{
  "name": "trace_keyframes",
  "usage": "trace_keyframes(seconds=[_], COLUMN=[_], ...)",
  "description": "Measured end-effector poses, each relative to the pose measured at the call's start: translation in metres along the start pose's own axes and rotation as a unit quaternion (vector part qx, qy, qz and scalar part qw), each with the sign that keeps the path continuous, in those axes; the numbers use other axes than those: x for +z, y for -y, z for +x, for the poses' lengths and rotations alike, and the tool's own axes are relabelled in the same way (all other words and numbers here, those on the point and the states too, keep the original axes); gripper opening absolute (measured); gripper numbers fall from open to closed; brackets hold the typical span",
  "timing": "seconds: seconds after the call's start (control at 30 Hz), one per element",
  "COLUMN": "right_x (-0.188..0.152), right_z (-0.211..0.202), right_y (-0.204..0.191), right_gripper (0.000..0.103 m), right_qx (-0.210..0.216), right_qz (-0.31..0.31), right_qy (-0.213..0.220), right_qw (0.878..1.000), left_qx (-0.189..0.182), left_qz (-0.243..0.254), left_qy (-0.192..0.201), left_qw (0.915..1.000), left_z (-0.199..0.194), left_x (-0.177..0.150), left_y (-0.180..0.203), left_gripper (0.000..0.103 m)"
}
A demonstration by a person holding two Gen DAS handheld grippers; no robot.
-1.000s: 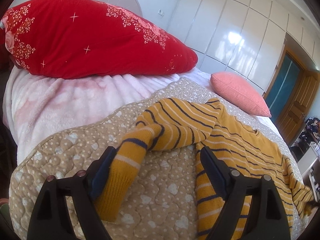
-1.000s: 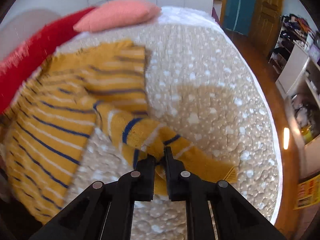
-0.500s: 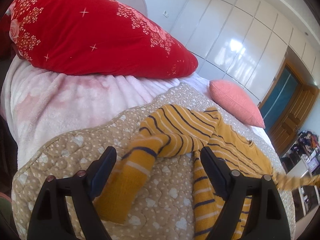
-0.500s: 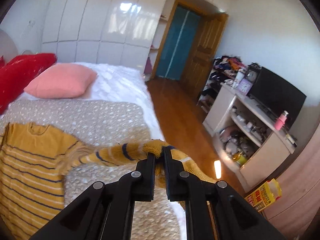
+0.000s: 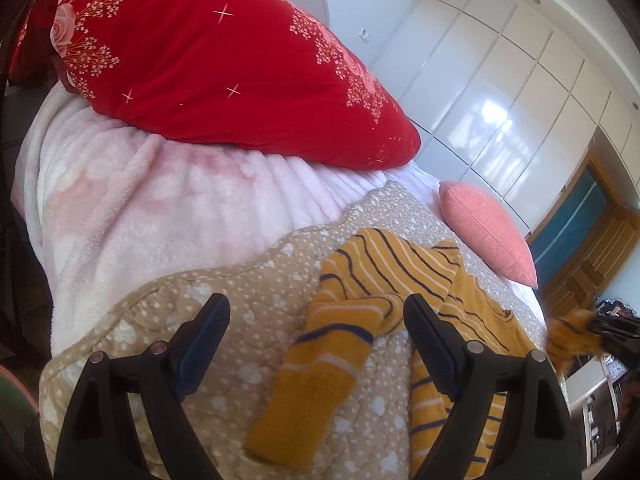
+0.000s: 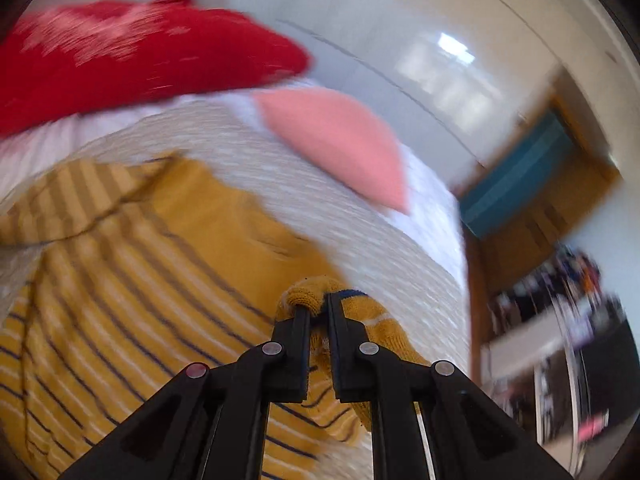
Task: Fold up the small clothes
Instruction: 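Open the right gripper to release the folded sleeve, then close the right gripper on the cuff of the other sleeve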
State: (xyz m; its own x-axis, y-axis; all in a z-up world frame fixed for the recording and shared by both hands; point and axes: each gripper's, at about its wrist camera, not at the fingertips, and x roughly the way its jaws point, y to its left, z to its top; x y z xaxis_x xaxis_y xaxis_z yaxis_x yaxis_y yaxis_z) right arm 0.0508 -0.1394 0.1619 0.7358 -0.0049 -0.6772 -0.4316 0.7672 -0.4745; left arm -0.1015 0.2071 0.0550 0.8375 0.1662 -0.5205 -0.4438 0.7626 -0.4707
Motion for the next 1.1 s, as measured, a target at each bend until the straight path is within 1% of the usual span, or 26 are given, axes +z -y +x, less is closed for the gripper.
trace_keyframes(seconds=[0.03,0.07,0.1,0.13,0.17,0.2,0.27,0.37,0.43,0.5,0.53,0.6,0.67,0.7,0.73,0.77,0.8,0.83,0.87,0.9,0.93,0.97,1.0,1.03,1.07,1.1], right_x=[0.009,0.014,0.016,0.016,0.017,0.015,0.011,-0.001,-0.008,-0.020,-0.026,-0.036,-0.044,-0.045,-0.044,-0.042,-0.037,-0.029,-0.021,-0.011,-0.001,0.008,0.023,0.033,0.042,0.051], right_z=[0.003,0.005,0.008,0.010,0.011,0.012,0.014,0.019,0.029,0.038,0.044,0.054,0.064,0.068,0.074,0.077,0.082,0.090,0.098,0.106,0.110,0.112,0.109,0.104,0.097,0.087], right_y=[-0.031,-0.050,-0.064,-0.073,-0.079,-0.080,-0.072,-0.040,-0.028,-0.018,-0.015,-0.016,-0.020,-0.022,-0.024,-0.025,-0.025,-0.024,-0.025,-0.025,-0.025,-0.023,-0.019,-0.013,-0.008,-0.001], right_gripper=[0.011,0.023,0.033,0.054,0.066,0.068,0.068,0.068,0.067,0.050,0.038,0.036,0.035,0.033,0.028,0.026,0.026,0.026,0.026,0.028,0.028,0.028,0.028,0.030,0.038,0.045], right_qx=[0.019,0.023,0.021,0.016,0.011,0.008,0.015,0.018,0.027,0.042,0.045,0.054,0.085,0.105,0.126,0.147,0.175,0.220,0.270,0.322,0.357,0.388,0.420,0.430,0.429,0.414], right_qz=[-0.035,-0.058,-0.075,-0.085,-0.093,-0.094,-0.074,-0.006,0.039,0.076,0.090,0.111,0.129,0.138,0.148,0.162,0.184,0.215,0.247,0.289,0.318,0.341,0.367,0.378,0.381,0.376], right_qy=[0.015,0.023,0.029,0.035,0.040,0.042,0.032,0.013,-0.007,-0.031,-0.044,-0.060,-0.069,-0.075,-0.078,-0.080,-0.081,-0.082,-0.084,-0.081,-0.069,-0.051,-0.015,0.015,0.041,0.068], right_qw=[0.999,0.998,0.997,0.996,0.995,0.995,0.997,1.000,0.999,0.996,0.994,0.991,0.985,0.982,0.978,0.972,0.964,0.948,0.927,0.898,0.876,0.855,0.830,0.820,0.818,0.826], left_qx=[0.001,0.003,0.004,0.005,0.007,0.007,0.004,0.001,-0.001,-0.002,0.000,0.002,0.004,0.004,0.006,0.007,0.008,0.009,0.008,0.008,0.008,0.010,0.012,0.015,0.020,0.023], left_qz=[-0.001,-0.002,-0.004,-0.005,-0.008,-0.012,-0.021,-0.022,-0.015,-0.005,-0.002,0.003,0.000,-0.003,-0.005,-0.005,-0.004,-0.002,0.003,0.009,0.015,0.023,0.027,0.028,0.028,0.027], left_qy=[-0.001,-0.003,-0.005,-0.007,-0.009,-0.011,-0.017,-0.025,-0.029,-0.030,-0.030,-0.030,-0.032,-0.033,-0.033,-0.034,-0.035,-0.035,-0.036,-0.037,-0.037,-0.037,-0.035,-0.032,-0.029,-0.028], left_qw=[1.0000,1.0000,1.0000,1.0000,0.9999,0.9998,0.9996,0.9994,0.9995,0.9995,0.9995,0.9995,0.9995,0.9995,0.9994,0.9994,0.9993,0.9993,0.9993,0.9992,0.9992,0.9990,0.9990,0.9990,0.9990,0.9990], left_z=[0.000,0.001,0.002,0.003,0.004,0.004,0.007,0.010,0.011,0.011,0.011,0.011,0.011,0.012,0.012,0.013,0.014,0.015,0.016,0.016,0.017,0.017,0.016,0.016,0.016,0.018], left_x=[0.000,0.000,0.001,0.001,0.001,0.001,0.001,0.000,-0.003,-0.006,-0.007,-0.009,-0.009,-0.009,-0.009,-0.009,-0.009,-0.009,-0.010,-0.011,-0.012,-0.013,-0.013,-0.013,-0.012,-0.012], left_y=[-0.001,-0.003,-0.005,-0.006,-0.009,-0.010,-0.011,-0.009,-0.005,-0.001,0.001,0.002,0.000,-0.001,-0.001,-0.001,0.000,0.001,0.003,0.005,0.007,0.009,0.010,0.009,0.008,0.007], left_gripper=[0.088,0.088,0.088,0.088,0.088,0.088,0.088,0.088,0.088,0.088,0.088,0.088,0.088,0.088,0.088,0.088,0.088,0.088,0.088,0.088,0.088,0.088,0.088,0.088,0.088,0.088])
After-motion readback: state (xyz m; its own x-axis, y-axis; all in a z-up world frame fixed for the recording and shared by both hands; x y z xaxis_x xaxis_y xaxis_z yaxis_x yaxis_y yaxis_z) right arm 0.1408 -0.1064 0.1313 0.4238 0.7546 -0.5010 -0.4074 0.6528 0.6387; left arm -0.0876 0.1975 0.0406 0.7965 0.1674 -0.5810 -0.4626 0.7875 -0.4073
